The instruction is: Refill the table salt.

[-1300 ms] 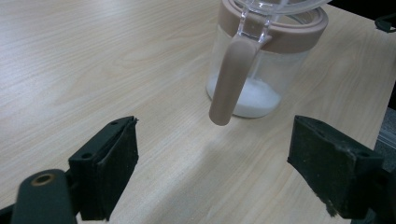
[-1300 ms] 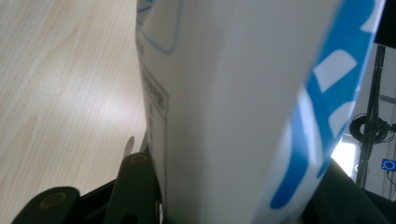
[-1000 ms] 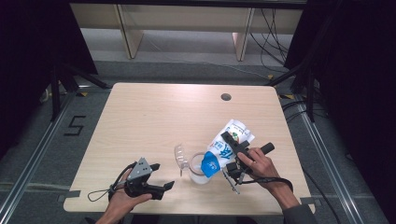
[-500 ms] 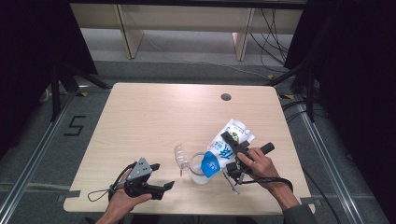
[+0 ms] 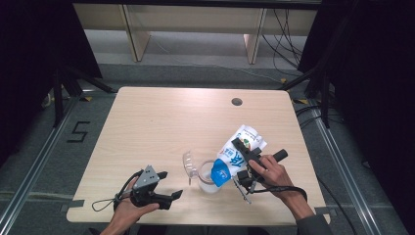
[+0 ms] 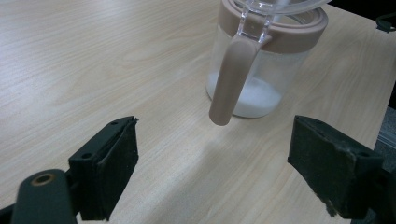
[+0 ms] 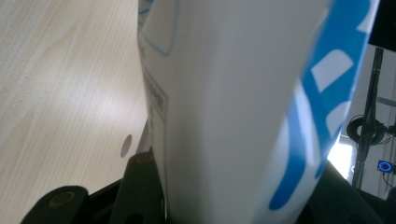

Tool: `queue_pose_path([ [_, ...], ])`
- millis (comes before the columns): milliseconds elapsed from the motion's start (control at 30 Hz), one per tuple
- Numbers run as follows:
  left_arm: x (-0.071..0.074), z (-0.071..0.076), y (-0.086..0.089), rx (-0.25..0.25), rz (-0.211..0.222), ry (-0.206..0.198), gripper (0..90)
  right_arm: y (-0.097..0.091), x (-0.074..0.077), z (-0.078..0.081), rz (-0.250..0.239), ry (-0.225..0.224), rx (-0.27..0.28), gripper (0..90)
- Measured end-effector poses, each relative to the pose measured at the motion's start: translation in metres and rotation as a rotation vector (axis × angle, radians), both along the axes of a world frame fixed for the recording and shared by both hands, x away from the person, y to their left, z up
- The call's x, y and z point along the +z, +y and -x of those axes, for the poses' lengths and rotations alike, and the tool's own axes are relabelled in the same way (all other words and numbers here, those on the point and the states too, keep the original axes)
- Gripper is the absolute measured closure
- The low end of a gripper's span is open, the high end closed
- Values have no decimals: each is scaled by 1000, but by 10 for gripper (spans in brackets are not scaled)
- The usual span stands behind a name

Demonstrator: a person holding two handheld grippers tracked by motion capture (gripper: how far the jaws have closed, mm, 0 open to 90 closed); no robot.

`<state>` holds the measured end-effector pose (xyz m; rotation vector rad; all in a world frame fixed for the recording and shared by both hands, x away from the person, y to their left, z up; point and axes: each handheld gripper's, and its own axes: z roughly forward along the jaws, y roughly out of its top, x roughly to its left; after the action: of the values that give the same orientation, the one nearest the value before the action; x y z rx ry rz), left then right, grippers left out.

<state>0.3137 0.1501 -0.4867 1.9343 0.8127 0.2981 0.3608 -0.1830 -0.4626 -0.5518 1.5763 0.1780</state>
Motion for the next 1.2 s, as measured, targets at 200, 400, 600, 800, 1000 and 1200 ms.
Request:
queue_pose_path([
  [200, 0, 0, 0, 5, -7, 1, 152, 0, 3, 0, 27, -24, 9, 615],
  [400, 0, 0, 0, 1, -2, 2, 153, 0, 1, 1, 2, -1, -15, 619],
  [600, 0, 0, 0, 3, -4, 2, 152, 0, 3, 0, 21, -23, 0, 623],
  [800, 0, 0, 0, 1, -3, 2, 153, 0, 2, 0, 28, -29, -2, 626],
  [1000, 0, 0, 0, 1, -2, 2, 153, 0, 1, 1, 11, -13, -16, 631],
  [1200, 0, 1, 0, 5, -5, 1, 153, 0, 1, 1, 13, -23, -10, 635],
])
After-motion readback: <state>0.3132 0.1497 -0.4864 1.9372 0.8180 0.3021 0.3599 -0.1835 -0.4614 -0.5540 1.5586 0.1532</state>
